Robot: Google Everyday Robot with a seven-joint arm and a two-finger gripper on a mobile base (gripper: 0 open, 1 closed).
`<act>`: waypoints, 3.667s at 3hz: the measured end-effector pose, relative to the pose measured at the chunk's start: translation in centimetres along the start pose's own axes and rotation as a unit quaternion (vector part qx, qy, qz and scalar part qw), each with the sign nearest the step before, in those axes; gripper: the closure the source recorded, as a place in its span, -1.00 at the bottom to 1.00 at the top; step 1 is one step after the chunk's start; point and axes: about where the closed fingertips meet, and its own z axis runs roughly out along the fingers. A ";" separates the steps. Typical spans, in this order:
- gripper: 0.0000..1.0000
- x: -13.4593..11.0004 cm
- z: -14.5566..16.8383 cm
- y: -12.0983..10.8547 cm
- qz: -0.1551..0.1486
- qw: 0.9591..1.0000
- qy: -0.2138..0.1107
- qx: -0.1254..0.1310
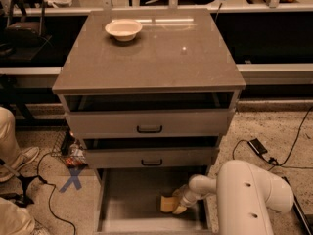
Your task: Pick sponge from bottom drawer and place on counter
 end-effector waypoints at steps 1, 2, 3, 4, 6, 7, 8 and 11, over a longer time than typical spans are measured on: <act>0.91 -0.1 -0.3 0.0 0.000 1.000 -0.002 0.000; 1.00 0.2 -3.3 0.1 -0.001 0.999 -0.048 0.004; 1.00 0.1 -10.0 -0.6 0.000 0.991 -0.132 0.024; 1.00 0.5 -14.6 0.4 -0.013 0.982 -0.185 0.017; 1.00 0.5 -15.3 0.7 -0.014 0.981 -0.190 0.026; 1.00 0.3 -20.1 1.7 -0.028 0.978 -0.193 0.077; 1.00 -0.4 -23.9 2.7 -0.036 0.975 -0.189 0.108; 1.00 -2.3 -32.1 3.2 -0.060 0.968 -0.191 0.154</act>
Offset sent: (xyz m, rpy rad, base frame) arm -0.0108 -0.0858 0.1463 0.4664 -0.0733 0.0089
